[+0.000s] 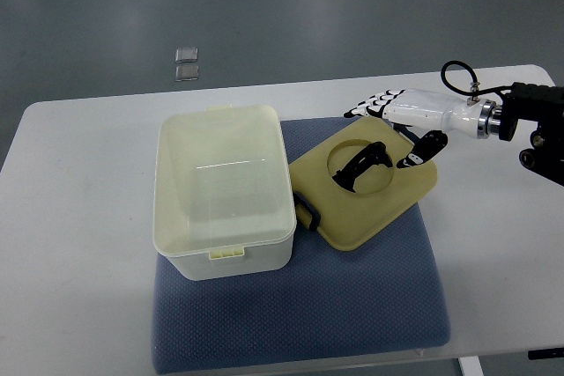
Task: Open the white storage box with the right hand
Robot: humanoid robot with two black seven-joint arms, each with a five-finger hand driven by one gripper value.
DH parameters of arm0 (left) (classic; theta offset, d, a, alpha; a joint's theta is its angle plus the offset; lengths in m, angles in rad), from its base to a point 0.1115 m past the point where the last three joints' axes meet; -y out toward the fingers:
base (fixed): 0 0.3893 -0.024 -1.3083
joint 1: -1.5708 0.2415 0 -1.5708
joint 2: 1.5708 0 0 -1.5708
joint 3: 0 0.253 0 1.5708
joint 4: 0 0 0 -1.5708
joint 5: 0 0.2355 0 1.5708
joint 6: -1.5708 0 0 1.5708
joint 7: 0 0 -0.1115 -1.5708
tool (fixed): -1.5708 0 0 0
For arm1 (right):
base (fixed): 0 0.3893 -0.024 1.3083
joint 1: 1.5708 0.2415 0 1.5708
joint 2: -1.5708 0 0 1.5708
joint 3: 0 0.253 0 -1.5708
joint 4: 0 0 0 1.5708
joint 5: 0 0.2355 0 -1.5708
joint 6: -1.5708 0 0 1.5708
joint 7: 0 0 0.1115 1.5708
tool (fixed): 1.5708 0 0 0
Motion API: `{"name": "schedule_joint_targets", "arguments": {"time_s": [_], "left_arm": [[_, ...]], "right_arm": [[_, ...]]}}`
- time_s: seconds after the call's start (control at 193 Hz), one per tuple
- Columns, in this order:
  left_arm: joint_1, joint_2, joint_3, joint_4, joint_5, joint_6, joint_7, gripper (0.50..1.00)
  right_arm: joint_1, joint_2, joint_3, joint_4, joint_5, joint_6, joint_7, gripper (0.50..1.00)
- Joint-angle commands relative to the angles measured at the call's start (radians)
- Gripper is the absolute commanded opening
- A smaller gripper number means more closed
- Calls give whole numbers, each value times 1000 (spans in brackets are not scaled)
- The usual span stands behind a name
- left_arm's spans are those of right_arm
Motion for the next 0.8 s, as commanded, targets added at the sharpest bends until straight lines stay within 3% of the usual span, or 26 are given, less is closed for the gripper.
{"name": "schedule_joint_targets", "arguments": {"time_s": [0.0,0.062,0.13,0.238,0.441,0.487,0.586,0.695,0.793], "left_arm": [[0,0,0,0,0,0,0,1000],[-1,0,0,0,0,0,0,1000],[0,0,0,0,0,0,0,1000],[0,0,0,0,0,0,0,1000],[0,0,0,0,0,0,0,1000],[0,0,0,0,0,0,0,1000],[0,0,0,0,0,0,0,1000],[0,0,0,0,0,0,0,1000],[0,0,0,0,0,0,0,1000]], "right_arm": [[42,-33,26,2,38,167,0,936],[48,-44,60,2,102,264,0,934],[48,-53,120,-3,245,428,0,936],[39,-33,189,-44,510,566,0,936],[-56,80,201,-106,1119,547,-2,938],[-79,115,204,-113,1275,491,-89,938],[-124,166,224,-127,1499,398,-206,938],[-161,200,229,-127,1627,413,-336,938],[-176,223,229,-130,1648,407,-414,938]]}}
